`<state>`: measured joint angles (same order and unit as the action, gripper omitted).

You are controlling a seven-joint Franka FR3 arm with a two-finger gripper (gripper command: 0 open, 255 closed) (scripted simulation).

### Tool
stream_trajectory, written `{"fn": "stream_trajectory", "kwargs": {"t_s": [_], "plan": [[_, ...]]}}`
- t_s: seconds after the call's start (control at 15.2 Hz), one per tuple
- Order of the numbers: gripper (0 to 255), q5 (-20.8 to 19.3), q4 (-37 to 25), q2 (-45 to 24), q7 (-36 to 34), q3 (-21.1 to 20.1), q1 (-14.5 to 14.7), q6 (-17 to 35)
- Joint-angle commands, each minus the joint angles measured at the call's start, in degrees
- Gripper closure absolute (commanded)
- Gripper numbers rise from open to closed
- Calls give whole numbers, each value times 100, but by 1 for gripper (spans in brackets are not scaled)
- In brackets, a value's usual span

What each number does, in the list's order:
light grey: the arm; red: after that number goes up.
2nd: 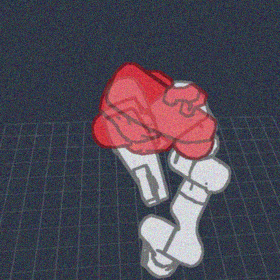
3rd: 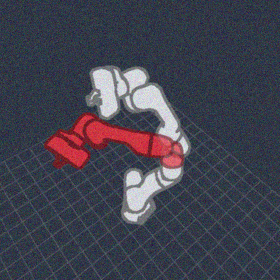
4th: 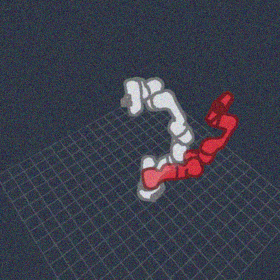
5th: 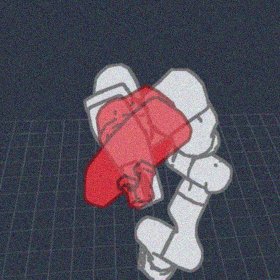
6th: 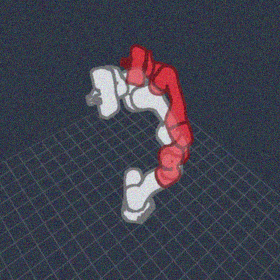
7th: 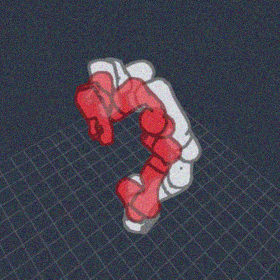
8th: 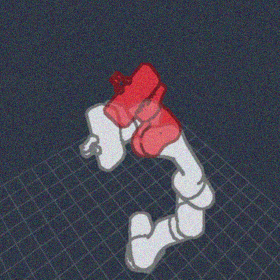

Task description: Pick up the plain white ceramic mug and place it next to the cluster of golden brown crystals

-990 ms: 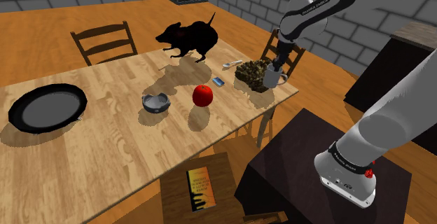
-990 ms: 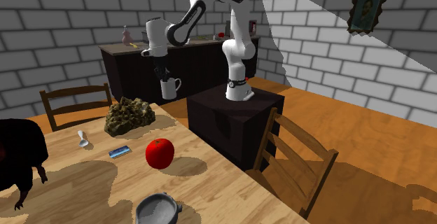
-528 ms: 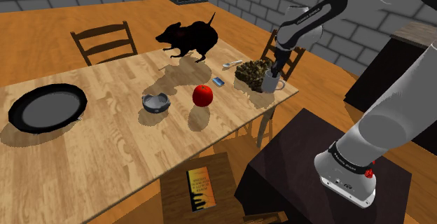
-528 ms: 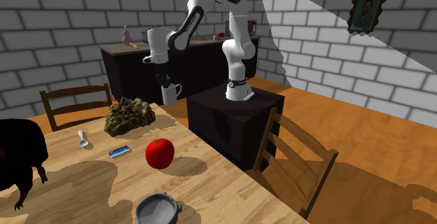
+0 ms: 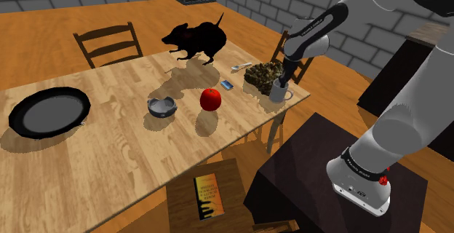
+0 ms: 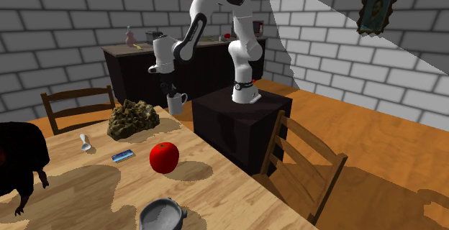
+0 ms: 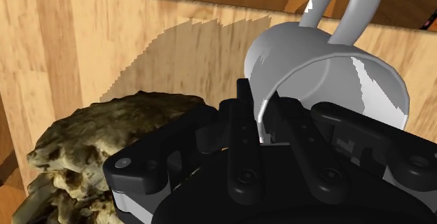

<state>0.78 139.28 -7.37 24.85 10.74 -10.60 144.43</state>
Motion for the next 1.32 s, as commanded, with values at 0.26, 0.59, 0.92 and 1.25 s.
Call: {"fn": "stream_trajectory", "kwargs": {"t_s": [0.26,0.59,0.92,1.25], "plan": [[255,153,9,-452,103,-49,-29,457],[255,291,-13,-845,197,-117,-73,821],[255,397,-53,-1155,270,-185,-121,1088],[255,397,-54,-1155,270,-185,-121,1088]]}}
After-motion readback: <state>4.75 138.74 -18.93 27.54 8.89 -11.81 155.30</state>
